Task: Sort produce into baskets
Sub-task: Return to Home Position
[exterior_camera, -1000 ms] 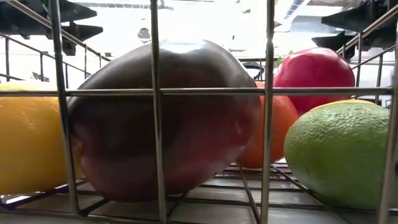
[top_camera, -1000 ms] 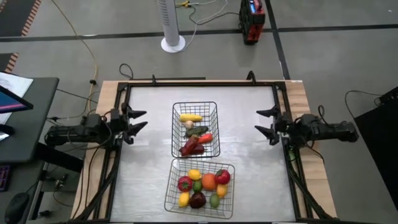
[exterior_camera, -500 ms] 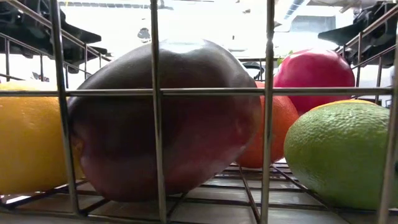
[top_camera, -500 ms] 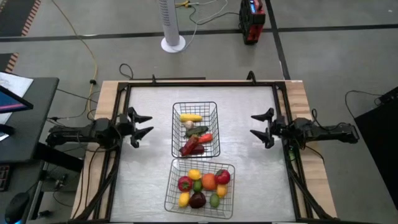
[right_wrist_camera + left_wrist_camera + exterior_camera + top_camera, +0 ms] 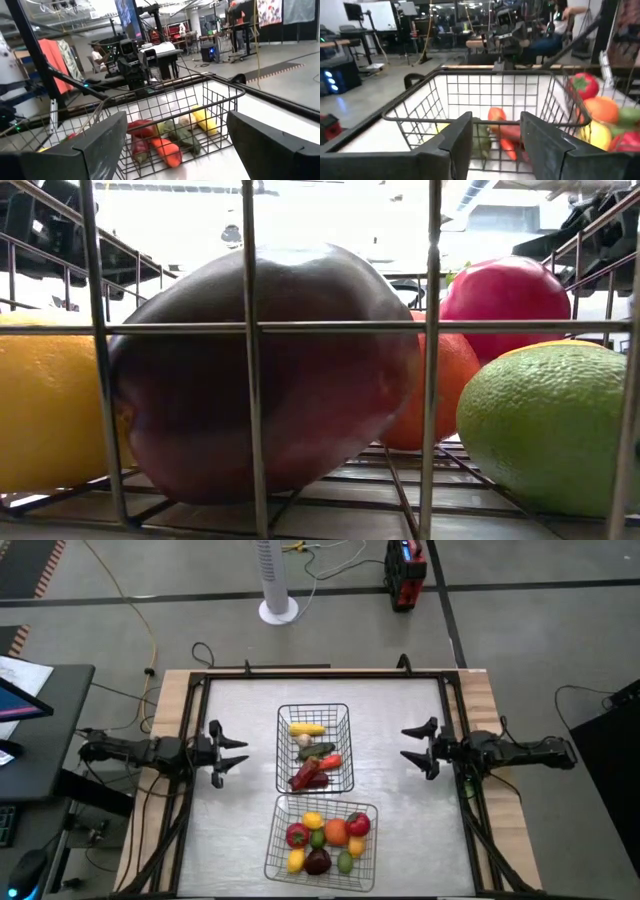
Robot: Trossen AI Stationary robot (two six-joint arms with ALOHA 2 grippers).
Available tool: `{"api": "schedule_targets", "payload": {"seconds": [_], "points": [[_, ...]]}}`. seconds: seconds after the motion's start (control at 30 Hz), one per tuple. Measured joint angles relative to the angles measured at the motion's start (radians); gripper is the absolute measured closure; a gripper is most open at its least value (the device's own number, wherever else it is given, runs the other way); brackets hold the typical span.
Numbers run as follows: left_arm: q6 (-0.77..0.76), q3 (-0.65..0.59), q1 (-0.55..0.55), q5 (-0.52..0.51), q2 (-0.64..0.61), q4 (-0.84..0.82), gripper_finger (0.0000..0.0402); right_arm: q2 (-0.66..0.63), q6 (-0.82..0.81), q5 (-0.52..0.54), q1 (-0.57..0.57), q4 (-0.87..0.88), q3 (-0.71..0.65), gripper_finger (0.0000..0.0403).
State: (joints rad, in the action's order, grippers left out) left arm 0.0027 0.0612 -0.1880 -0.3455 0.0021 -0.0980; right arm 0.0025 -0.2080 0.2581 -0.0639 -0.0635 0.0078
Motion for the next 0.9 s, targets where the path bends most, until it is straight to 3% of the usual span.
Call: {"api": "schedule_targets", "payload": {"seconds": [0.3,0.9], "points": [[0.131,0.002,-0.003,-0.050,0.004,-0.006,0.0264,0.000,0.003,0.002,0.008,0.004,-0.001,0.0035],[0.083,0.002,-0.003,-0.051,0.004,-0.008,0.0264,0.000,0.006,0.002,0.008,0.008,-0.002,0.0035]]}}
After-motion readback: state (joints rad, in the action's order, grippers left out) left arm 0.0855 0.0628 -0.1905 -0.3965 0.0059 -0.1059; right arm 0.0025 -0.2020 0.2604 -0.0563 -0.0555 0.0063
